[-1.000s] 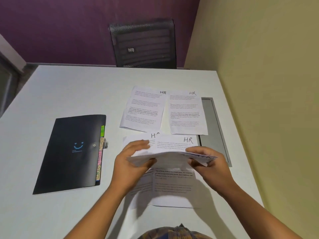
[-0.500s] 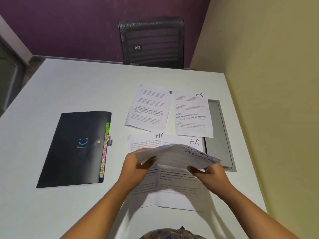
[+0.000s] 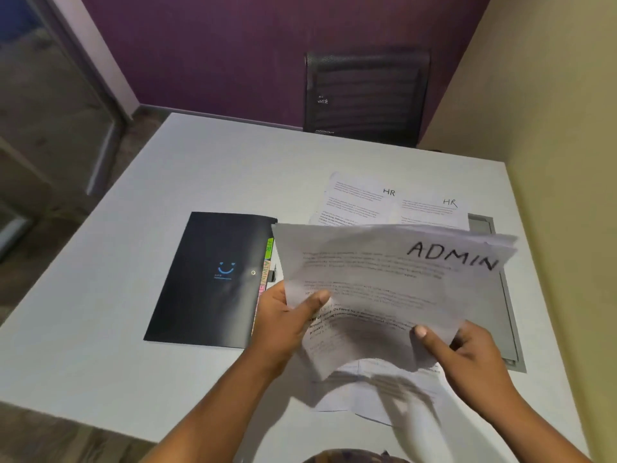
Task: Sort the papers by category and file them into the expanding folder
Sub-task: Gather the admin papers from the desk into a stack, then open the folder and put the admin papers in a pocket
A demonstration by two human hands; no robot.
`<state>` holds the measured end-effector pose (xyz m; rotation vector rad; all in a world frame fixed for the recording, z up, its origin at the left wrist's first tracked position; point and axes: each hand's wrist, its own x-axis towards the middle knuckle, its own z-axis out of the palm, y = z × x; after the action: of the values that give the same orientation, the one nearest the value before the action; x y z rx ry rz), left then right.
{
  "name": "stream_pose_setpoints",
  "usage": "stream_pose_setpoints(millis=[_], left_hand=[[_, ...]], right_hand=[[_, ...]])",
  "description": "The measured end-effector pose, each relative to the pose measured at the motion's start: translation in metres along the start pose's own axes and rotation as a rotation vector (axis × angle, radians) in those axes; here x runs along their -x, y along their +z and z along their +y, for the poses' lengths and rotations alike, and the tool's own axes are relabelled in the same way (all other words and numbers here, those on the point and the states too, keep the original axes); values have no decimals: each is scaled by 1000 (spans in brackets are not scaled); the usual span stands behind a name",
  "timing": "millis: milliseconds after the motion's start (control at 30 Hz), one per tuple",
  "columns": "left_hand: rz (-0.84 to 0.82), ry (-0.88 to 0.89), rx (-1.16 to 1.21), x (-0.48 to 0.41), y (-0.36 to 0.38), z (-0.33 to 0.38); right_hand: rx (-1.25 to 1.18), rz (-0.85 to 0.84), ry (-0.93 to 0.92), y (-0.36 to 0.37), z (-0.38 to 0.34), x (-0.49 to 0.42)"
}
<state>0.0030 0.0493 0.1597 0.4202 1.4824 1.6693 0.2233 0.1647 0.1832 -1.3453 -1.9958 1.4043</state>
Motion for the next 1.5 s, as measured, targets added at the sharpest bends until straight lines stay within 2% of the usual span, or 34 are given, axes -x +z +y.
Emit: stream_pose_setpoints(millis=[100, 167, 267, 433, 500, 700, 867, 1033, 1100, 1167, 1267, 1367, 1500], left_hand=[[6, -8, 103, -3, -13, 4], [-17, -28, 66, -8, -25, 5], [19, -94, -217, -21, -52, -9], [207, -184, -1049, -52, -108, -68], [257, -174, -1282, -56, -126, -85], [211, -178, -1510, -49, -149, -109], [45, -168, -1732, -47, -146, -102], [-210, -170, -1823, -48, -149, -70], [-243, -208, -1870, -48, -151, -52], [-204, -182, -1902, -46, -154, -34], [-34, -51, -1900, -40, -165, -10], [135, 100, -1722, -33, -177, 4], [216, 115, -1603, -18, -185, 10]], right_hand=[[16, -4, -13, 14, -7, -2], [78, -11, 11, 25, -7, -5], [78, 9, 70, 40, -4, -9], [-39, 113, 250, 62, 0, -5], [-107, 157, 313, 69, 4, -1], [-193, 183, 349, 83, -2, 14], [-229, 221, 376, 95, 0, 17], [-253, 209, 393, 103, -4, 15], [-255, 202, 382, 105, -10, 14], [-274, 193, 373, 108, -15, 12], [-306, 182, 353, 112, -25, 8], [-344, 171, 325, 115, -38, 5], [-390, 142, 302, 117, -52, 2]])
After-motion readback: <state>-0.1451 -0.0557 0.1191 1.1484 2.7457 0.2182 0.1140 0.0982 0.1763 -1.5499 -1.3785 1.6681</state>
